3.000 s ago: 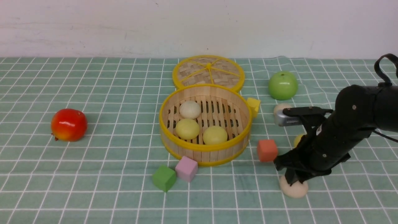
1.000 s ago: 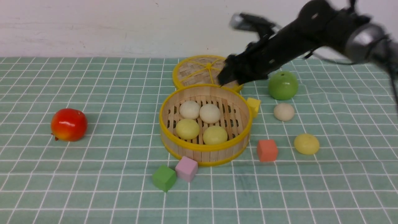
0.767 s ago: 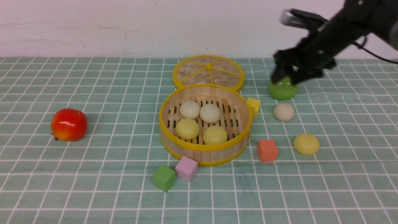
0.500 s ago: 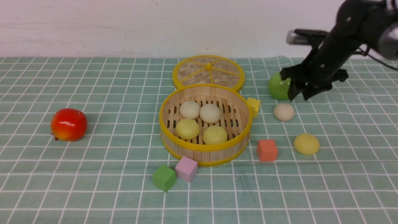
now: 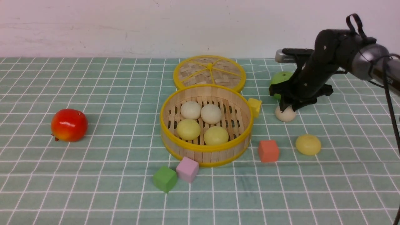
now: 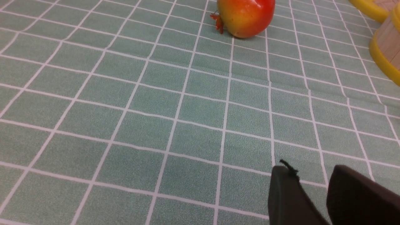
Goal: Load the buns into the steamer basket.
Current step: Use the right arm to grab a steamed stuffed bun, then use the right arm to put the steamed stuffed bun into the steamer
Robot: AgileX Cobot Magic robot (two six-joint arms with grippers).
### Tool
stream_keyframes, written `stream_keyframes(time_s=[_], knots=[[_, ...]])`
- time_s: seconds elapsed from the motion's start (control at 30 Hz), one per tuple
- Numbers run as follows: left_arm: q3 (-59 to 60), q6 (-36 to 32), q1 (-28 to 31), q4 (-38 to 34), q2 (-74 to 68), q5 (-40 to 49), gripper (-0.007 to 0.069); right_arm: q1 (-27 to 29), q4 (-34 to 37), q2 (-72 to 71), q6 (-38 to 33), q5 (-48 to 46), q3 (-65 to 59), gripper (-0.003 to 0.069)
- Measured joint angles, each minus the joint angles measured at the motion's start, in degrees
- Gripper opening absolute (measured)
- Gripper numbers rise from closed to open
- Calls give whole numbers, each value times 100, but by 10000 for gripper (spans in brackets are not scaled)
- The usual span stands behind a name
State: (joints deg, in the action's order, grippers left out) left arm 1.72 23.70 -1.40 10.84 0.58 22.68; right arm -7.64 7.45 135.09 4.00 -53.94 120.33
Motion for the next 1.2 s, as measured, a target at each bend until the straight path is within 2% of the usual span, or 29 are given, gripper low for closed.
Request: stream_keyframes(time_s=[0.17, 0.23, 0.27, 0.3, 0.5, 0.7, 0.9, 1.2], knots=[[0, 0, 0, 0, 0, 0, 204, 0, -6, 55, 5, 102, 0, 164], [0, 0, 0, 0, 0, 0, 206, 0, -6, 55, 5, 109, 0, 67], [0, 0, 0, 0, 0, 0, 206, 0, -6, 55, 5, 109, 0, 59], [0, 0, 0, 0, 0, 0, 209, 0, -6, 47, 10, 91, 7, 14], [0, 0, 0, 0, 0, 0, 215, -11, 159, -49, -42, -148, 223, 6], [0, 0, 0, 0, 0, 0, 217, -391, 1022, -380, -739, -183, 791, 6], [0, 0, 0, 0, 0, 0, 225, -975, 1541, -294, -1216, 607, 909, 6], [0, 0, 0, 0, 0, 0, 236, -1194, 2055, 300, -1346, 1195, 909, 6]])
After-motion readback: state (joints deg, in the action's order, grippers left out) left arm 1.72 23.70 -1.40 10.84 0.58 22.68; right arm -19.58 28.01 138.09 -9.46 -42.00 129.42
